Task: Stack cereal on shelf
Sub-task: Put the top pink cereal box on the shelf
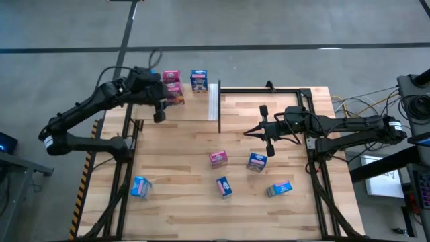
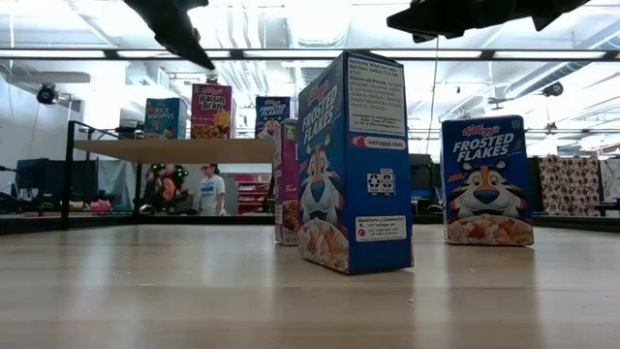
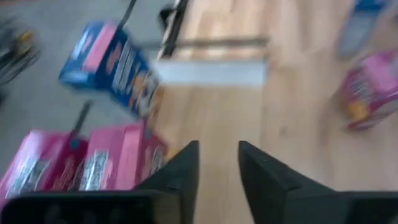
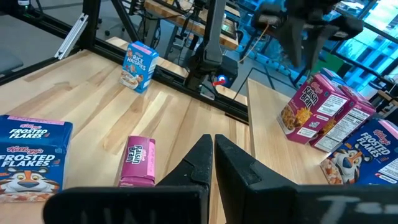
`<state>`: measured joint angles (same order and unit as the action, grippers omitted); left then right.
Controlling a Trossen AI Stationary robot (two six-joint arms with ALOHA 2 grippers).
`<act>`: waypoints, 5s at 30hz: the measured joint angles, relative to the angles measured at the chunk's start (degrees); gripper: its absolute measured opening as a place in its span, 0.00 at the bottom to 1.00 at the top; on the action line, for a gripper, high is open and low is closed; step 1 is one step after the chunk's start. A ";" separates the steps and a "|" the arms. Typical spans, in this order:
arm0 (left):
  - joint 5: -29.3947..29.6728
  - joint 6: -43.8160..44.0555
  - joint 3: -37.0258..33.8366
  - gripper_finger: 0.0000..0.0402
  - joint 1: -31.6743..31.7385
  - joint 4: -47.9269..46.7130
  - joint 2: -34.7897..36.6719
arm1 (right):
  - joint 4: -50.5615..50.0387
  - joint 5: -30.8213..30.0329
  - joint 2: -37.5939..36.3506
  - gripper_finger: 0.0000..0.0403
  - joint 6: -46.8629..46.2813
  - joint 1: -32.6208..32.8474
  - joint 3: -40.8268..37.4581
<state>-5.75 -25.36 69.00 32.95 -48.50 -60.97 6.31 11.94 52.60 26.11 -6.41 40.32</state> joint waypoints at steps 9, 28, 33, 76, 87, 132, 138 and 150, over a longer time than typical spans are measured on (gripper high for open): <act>18.91 3.04 -0.16 0.01 -5.16 -3.98 -3.24 | -0.02 0.00 0.02 0.02 -0.09 0.02 0.00; 26.94 4.01 -0.16 0.00 -5.01 -4.45 -4.05 | -0.02 0.01 0.00 0.02 -0.13 0.01 0.00; 29.89 4.59 -0.16 0.00 -4.94 -4.43 -4.05 | -0.01 0.00 0.00 0.02 -0.13 0.01 0.00; 26.28 8.65 0.67 0.00 -5.53 13.72 -11.50 | 0.02 0.00 0.01 0.02 -0.02 0.02 0.00; 26.41 10.99 0.67 0.00 -5.49 14.21 -11.32 | 0.02 0.00 0.02 0.02 -0.02 0.02 0.00; 28.88 20.86 6.20 0.00 -6.34 3.89 -12.72 | 0.02 0.00 0.02 0.02 -0.17 0.02 0.00; 31.14 21.44 6.20 0.00 -6.37 4.29 -12.59 | 0.02 0.00 0.01 0.02 -0.17 0.02 0.00; 42.21 21.43 9.95 0.00 -6.80 -4.84 -8.64 | 0.00 0.01 0.02 0.02 -0.75 0.02 0.00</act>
<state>36.46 -3.93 78.95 26.15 -53.34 -69.60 6.31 11.96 52.62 25.36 -6.39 40.32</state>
